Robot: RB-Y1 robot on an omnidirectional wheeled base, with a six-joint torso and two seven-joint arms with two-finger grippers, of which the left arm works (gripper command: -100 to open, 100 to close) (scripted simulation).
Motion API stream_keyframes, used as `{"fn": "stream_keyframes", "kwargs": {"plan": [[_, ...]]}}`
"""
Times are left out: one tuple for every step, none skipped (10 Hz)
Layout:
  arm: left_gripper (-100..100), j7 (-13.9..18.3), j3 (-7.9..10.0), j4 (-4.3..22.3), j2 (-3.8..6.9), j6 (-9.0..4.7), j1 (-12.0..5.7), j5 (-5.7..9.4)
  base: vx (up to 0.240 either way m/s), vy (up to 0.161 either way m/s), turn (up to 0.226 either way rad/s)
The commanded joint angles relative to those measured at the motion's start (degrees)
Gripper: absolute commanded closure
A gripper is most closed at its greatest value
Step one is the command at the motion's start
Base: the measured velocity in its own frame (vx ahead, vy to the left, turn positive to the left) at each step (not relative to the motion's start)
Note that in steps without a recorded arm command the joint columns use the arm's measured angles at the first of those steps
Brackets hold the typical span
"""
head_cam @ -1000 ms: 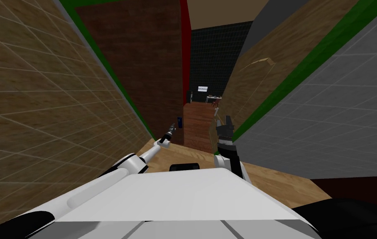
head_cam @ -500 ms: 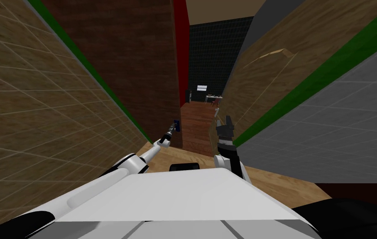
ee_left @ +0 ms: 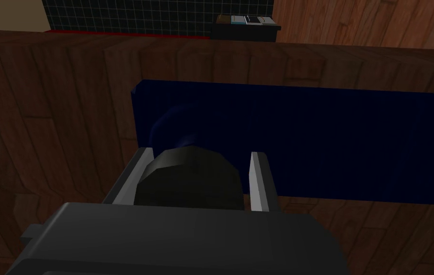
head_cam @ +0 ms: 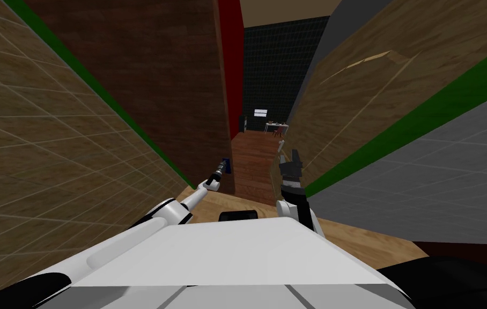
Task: Push the door open
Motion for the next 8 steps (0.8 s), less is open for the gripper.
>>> {"fn": "stream_keyframes", "kwargs": {"plan": [[100,0.0,-0.03,0.0,0.00,0.05,0.08,0.00,-0.030,0.000,-0.002],[100,0.0,-0.03,0.0,0.00,0.05,0.08,0.00,-0.024,0.001,-0.002],[100,0.0,-0.03,0.0,0.00,0.05,0.08,0.00,-0.015,0.002,0.004],[100,0.0,-0.03,0.0,0.00,0.05,0.08,0.00,-0.009,0.001,0.003],[100,0.0,-0.03,0.0,0.00,0.05,0.08,0.00,0.000,0.000,0.000],[100,-0.2,0.72,0.5,0.20,0.11,0.17,0.08,0.111,-0.051,0.030],[100,-0.3,0.92,0.5,0.24,0.09,0.16,0.10,0.140,-0.065,0.045],[100,-0.4,1.44,0.8,0.34,0.06,0.16,0.16,0.152,-0.080,0.023]]}}
